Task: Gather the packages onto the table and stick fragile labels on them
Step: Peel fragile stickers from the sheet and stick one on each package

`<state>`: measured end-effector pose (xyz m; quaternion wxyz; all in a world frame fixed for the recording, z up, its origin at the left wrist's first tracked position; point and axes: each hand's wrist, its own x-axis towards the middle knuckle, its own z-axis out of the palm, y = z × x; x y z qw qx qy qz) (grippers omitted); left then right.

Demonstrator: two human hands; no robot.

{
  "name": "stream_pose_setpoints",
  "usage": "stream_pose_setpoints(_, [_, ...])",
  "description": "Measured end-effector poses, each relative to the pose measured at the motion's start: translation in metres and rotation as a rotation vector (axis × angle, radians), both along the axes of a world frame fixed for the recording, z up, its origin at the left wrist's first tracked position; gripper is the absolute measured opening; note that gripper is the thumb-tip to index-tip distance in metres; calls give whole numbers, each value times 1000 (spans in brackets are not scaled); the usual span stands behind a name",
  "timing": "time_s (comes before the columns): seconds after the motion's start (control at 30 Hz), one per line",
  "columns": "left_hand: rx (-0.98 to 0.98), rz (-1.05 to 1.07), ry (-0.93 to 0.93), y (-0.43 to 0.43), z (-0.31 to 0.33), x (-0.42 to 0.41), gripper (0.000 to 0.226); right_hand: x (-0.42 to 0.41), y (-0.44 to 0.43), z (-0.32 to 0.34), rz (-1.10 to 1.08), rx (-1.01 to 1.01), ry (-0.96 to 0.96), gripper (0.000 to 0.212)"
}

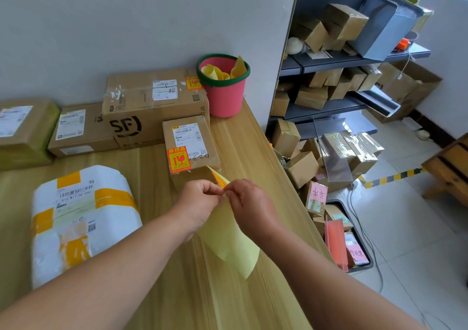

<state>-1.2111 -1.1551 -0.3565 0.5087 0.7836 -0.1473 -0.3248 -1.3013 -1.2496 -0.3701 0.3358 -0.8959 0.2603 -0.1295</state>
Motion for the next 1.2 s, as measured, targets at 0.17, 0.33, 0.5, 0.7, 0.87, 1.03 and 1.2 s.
stream_pose_setpoints(0.17, [39, 16, -3, -3, -1, -4, 20, 0, -4, 0, -66, 120, -7, 13])
stream_pose_setpoints(0.33, [152, 122, 83, -1, -14, -1, 14, 2, -19, -1, -330, 423, -6, 19])
stream_pose_setpoints(0.5, [270, 243, 185, 4, -44, 10, 13, -2, -39, -2, -509, 606, -47, 18])
stream_pose_setpoints(0.7, [450, 314, 300, 18, -67, 20, 42, -4, -50, 7, -561, 592, -130, 19])
stream_pose_setpoints(0.87, [442, 206, 21, 26, -50, 15, 36, 2, -23, 14, -395, 503, -129, 17])
stream_pose_setpoints(1.03, [95, 263, 281, 37, -12, 34, 20, 13, 16, 9, -159, 405, -136, 18])
stream_pose_setpoints(1.2, [27, 282, 396, 71, 11, 54, 22, 33, 55, 10, 40, 353, -188, 27])
